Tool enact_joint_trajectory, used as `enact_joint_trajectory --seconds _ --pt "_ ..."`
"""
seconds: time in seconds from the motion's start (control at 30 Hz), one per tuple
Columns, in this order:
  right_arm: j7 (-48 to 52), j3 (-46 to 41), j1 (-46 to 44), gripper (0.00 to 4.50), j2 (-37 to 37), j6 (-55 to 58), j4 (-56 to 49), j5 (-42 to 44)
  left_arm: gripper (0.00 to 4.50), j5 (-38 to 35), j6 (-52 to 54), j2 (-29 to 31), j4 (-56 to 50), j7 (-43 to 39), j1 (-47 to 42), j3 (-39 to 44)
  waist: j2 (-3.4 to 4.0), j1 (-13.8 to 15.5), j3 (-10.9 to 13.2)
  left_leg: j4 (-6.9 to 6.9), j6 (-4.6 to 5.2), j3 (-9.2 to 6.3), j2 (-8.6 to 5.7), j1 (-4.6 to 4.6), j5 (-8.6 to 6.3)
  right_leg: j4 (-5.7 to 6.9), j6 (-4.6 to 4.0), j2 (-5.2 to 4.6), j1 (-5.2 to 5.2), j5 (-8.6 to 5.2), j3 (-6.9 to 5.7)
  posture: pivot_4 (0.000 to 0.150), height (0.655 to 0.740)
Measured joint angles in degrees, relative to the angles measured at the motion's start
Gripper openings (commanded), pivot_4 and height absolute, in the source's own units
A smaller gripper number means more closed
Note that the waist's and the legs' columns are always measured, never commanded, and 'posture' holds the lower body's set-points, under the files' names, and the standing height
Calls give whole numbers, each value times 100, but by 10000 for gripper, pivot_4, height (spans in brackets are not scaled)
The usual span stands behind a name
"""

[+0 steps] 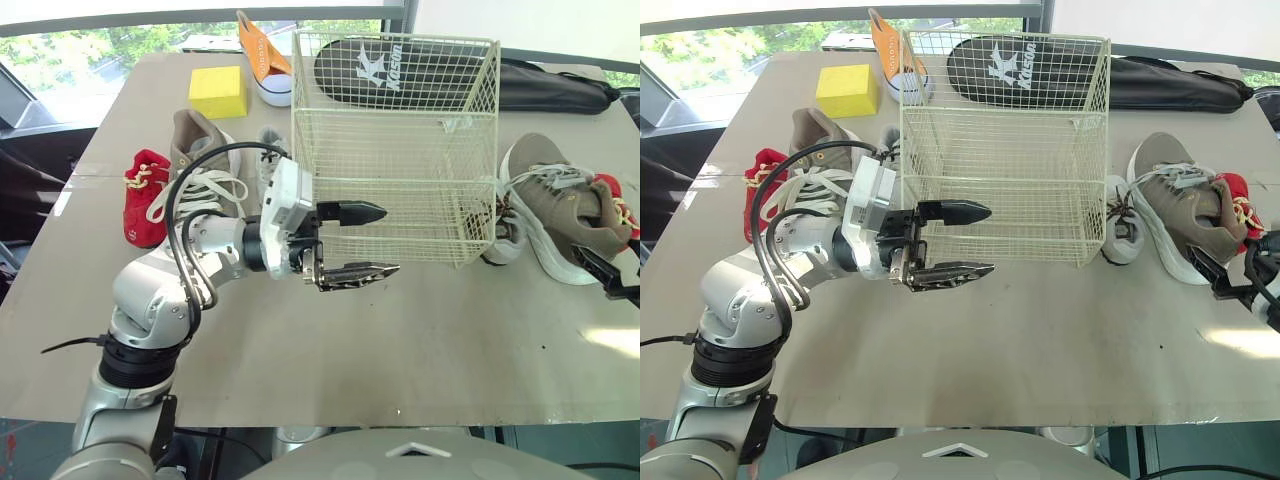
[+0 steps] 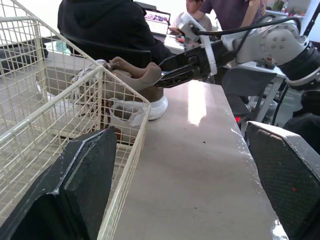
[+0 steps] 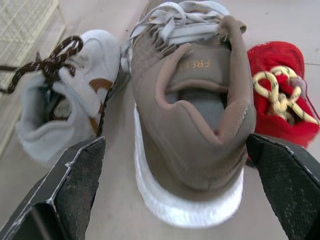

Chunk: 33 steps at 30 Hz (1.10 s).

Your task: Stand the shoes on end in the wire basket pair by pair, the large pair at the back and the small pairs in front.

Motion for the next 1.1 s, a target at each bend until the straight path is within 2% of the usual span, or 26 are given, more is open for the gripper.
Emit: enact_joint_trajectory --seconds 0.03,0.07,0.1,0.3,0.43,0.5,0.67,0.73,0.87,0.97,1.1 --pt "-84 204 -142 44616 -63 9 214 -143 45000 13 2 -8 -5 14 13 0 -3 -4 -2 0 0 2 0 2 0 0 0 0 0 0 1 1500 7400" --pt "-141 348 -273 40769 -69 15 399 -262 45000 28 3 -11 -10 18 24 -10 -5 -3 -2 0 0 4 0 3 0 1 0 1 0 0 3 1500 7400" --pt "-188 456 -349 39230 -73 16 529 -342 45000 39 3 -12 -11 21 28 -20 -4 -2 -1 0 0 5 0 3 0 1 0 1 0 0 5 1500 7400" --pt "-174 826 -736 16304 -73 -166 910 -637 45000 46 3 0 -28 69 130 -8 -27 -14 -13 0 1 19 2 18 0 2 7 6 5 2 18 1500 7400" --pt "-78 905 -711 3984 -82 -535 1015 -867 45000 43 3 35 -35 70 186 16 -43 -28 -15 0 5 35 9 60 -2 -1 9 6 39 2 26 1500 7400" --pt "-27 894 -549 67 -64 -771 980 -967 45000 38 6 20 -37 108 187 77 -42 -10 -15 0 5 35 8 60 -2 0 9 5 39 2 28 1500 7400" --pt "33 462 -352 67 507 -1363 768 -923 45000 15 8 -135 9 240 127 146 -9 7 5 -3 11 35 7 42 -6 0 12 4 27 4 29 1500 7400" --pt "-3 93 -405 67 803 -1587 515 -700 45000 -26 5 -282 109 353 -13 204 8 7 13 -7 11 34 6 41 -6 0 12 5 24 5 29 1500 7400" --pt "-63 -479 -851 67 949 -1851 -49 -51 45000 -67 -97 -721 352 837 -340 456 13 -7 17 -12 11 35 6 43 -7 -1 12 7 25 5 31 1500 7400" --pt "-91 -553 -1475 67 764 -1886 -230 563 45000 -704 220 -1116 684 1713 -903 951 9 -7 26 -10 12 33 6 43 -6 -2 17 5 25 8 30 1500 7400" --pt "180 -483 -2290 67 -177 -1731 -244 1385 45000 -1662 622 -1221 1100 2813 -1621 1684 8 -6 26 -14 12 30 3 48 -6 -1 10 3 28 14 29 1500 7400"
